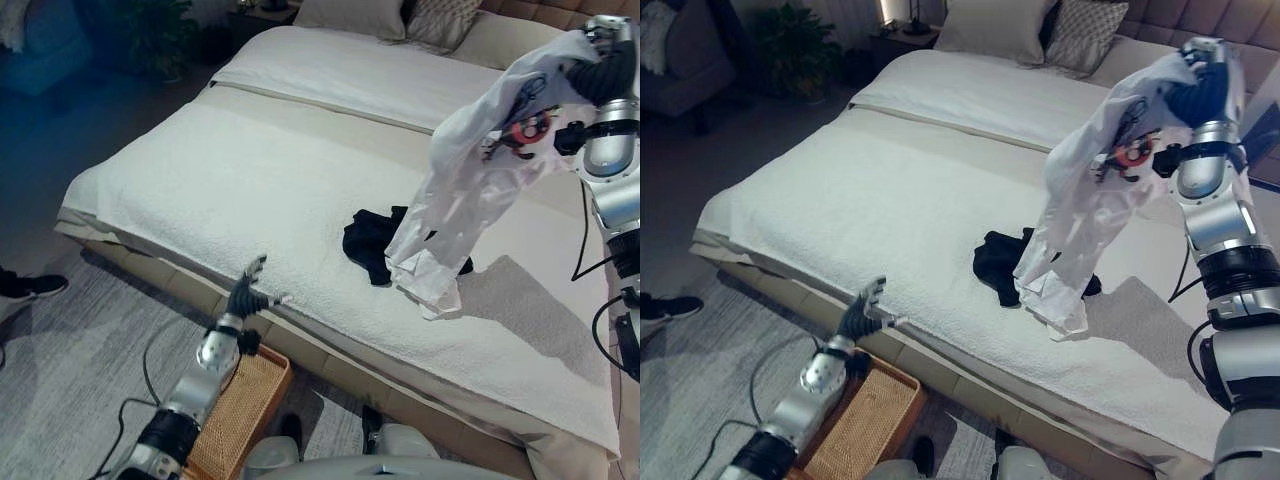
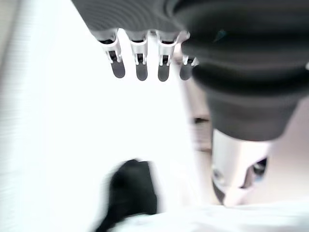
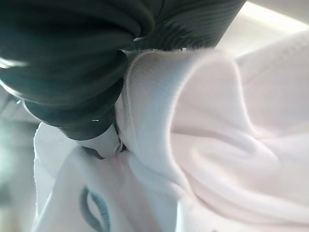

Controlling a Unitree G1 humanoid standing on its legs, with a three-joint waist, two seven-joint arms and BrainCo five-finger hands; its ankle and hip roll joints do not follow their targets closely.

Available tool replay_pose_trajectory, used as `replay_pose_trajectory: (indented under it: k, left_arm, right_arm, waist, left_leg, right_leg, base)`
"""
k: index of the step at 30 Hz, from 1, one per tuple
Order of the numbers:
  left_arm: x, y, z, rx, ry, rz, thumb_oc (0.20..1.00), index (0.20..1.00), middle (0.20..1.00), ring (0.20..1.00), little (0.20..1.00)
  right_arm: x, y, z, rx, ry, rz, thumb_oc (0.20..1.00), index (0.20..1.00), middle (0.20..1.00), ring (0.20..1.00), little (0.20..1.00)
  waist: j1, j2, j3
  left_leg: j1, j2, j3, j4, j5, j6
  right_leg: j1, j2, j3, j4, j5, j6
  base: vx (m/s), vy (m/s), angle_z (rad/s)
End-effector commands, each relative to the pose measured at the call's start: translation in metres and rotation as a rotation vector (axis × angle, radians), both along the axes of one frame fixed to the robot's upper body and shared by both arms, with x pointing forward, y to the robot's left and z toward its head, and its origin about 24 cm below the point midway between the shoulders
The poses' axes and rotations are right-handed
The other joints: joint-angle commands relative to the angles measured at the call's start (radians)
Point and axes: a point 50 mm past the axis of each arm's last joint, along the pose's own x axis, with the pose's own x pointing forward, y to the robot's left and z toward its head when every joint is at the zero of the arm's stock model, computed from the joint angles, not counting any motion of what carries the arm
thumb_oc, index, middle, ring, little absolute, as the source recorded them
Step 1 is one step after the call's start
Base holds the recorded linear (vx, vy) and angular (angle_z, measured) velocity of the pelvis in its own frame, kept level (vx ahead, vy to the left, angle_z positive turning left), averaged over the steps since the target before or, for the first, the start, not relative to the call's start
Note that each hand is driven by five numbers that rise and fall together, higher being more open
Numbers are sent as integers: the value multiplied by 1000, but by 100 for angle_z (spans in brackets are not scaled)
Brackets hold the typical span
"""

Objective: Pick up clothes into the bucket

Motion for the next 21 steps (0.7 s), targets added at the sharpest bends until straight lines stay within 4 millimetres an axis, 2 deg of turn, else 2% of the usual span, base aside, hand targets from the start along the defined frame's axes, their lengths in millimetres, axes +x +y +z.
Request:
replay_pose_trajectory:
  k: [1,2,3,4,8,9,10,13,14,15,17,21]
  left_arm:
    - [24,-16,43,1,-185,-46,1000,1000,1000,1000,1000]
    - [31,-23,52,8,-210,-61,1000,1000,1000,1000,1000]
    - [46,-37,74,51,-280,-83,1000,1000,1000,1000,1000]
    - [46,-38,75,50,-282,-83,1000,1000,1000,1000,1000]
    - [65,-58,99,120,-336,-109,1000,1000,1000,1000,1000]
    - [65,-58,99,120,-336,-109,1000,1000,1000,1000,1000]
    - [71,-64,103,131,-329,-116,1000,1000,1000,1000,1000]
    - [76,-77,109,146,-326,-151,1000,1000,1000,1000,1000]
    - [76,-77,109,146,-326,-151,1000,1000,1000,1000,1000]
    - [82,-89,106,168,-296,-167,1000,1000,1000,1000,1000]
    - [83,-92,105,181,-289,-168,1000,1000,1000,1000,1000]
    - [87,-100,89,210,-212,-173,1000,1000,1000,1000,1000]
  right_arm:
    - [-4,25,20,-25,-3,202,200,200,200,200,200]
    - [-3,28,20,-20,16,229,200,200,200,200,200]
    - [-2,43,17,-16,52,321,200,200,200,200,200]
    - [-2,43,17,-17,51,320,200,200,200,200,200]
    - [-6,72,20,-14,87,493,200,200,200,200,200]
    - [-6,72,20,-14,87,493,200,200,200,200,200]
    - [-11,85,21,-4,97,578,200,200,200,200,200]
    - [-21,105,23,-2,116,723,200,200,200,200,200]
    - [-21,105,23,-2,116,722,200,200,200,200,200]
    - [-28,120,24,1,121,823,200,200,200,200,200]
    - [-32,124,26,-4,115,852,200,200,200,200,200]
    - [-44,137,32,0,79,947,200,200,200,200,200]
  waist:
    - [-11,-61,-101]
    - [-16,-61,-105]
    - [-29,-60,-114]
    - [-28,-59,-112]
    - [-45,-55,-120]
    - [-45,-55,-120]
    - [-51,-52,-121]
    - [-57,-50,-122]
    - [-57,-50,-122]
    - [-62,-48,-120]
    - [-63,-48,-118]
    - [-69,-46,-118]
  left_leg:
    - [-51,1,-5,101,-92,-35]
    - [-46,2,-4,98,-92,-36]
    - [-41,4,1,94,-92,-36]
    - [-40,4,1,94,-92,-36]
    - [-30,7,7,84,-89,-37]
    - [-29,7,7,84,-89,-37]
    - [-27,9,10,82,-87,-38]
    - [-25,9,12,81,-85,-38]
    - [-25,9,12,81,-85,-38]
    - [-23,9,12,83,-84,-38]
    - [-22,9,11,82,-84,-38]
    - [-21,9,10,86,-86,-36]
  right_leg:
    - [52,-55,-29,67,-94,60]
    - [55,-55,-28,67,-95,61]
    - [58,-55,-26,66,-93,62]
    - [59,-55,-26,66,-93,62]
    - [64,-55,-22,60,-89,65]
    - [65,-54,-22,60,-89,65]
    - [64,-55,-21,60,-88,65]
    - [67,-55,-21,59,-88,65]
    - [67,-55,-21,59,-88,65]
    - [69,-55,-21,61,-88,65]
    - [70,-56,-21,61,-89,65]
    - [73,-58,-22,61,-89,65]
  base:
    - [0,0,0]
    - [36,-5,-4]
    - [27,-2,-10]
    - [0,0,0]
    - [3,5,-5]
    - [-3,10,-14]
    - [-4,3,-15]
    - [-2,1,-10]
    - [-9,1,-4]
    - [0,0,0]
    - [0,0,0]
    - [0,0,0]
